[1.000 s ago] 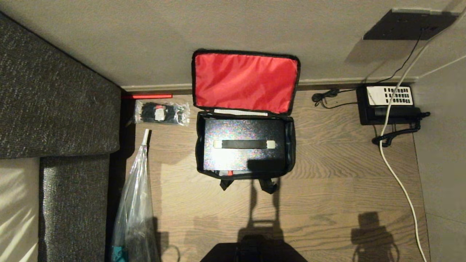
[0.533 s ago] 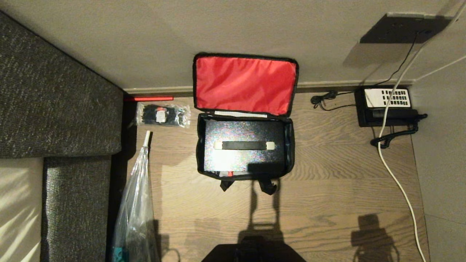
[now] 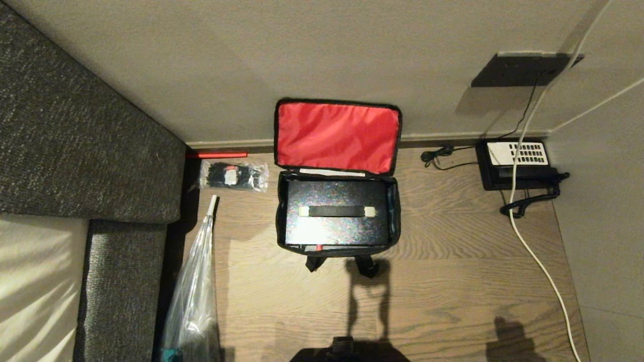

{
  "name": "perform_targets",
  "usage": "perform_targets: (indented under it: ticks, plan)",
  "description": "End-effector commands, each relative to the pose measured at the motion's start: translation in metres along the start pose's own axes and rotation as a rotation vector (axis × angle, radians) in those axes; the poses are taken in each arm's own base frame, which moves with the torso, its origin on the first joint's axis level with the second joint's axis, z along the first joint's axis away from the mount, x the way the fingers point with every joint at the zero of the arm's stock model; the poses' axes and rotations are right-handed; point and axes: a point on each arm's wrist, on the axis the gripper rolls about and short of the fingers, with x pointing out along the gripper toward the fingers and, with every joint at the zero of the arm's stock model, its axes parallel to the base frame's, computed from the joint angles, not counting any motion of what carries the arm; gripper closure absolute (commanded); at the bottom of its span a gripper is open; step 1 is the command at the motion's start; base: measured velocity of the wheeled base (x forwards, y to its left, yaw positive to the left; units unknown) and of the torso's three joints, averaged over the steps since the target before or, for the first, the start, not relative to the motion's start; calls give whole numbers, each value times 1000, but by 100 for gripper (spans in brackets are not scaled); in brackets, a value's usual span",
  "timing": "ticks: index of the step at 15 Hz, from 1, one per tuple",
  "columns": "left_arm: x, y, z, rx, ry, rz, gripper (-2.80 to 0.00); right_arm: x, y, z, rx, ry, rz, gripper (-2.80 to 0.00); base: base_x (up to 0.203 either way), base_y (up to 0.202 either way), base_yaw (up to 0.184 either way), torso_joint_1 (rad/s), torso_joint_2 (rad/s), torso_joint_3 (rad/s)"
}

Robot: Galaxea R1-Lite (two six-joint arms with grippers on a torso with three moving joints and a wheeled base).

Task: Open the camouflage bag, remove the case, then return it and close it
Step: Grip the handle

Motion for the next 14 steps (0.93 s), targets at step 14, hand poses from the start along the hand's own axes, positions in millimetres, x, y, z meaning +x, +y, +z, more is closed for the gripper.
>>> perform_targets:
  ticks: [14]
  plan:
    - [0,0,-1,7,1,-1,0,0,0,0,-1,-3,0,0,0,0,0,3,3,170]
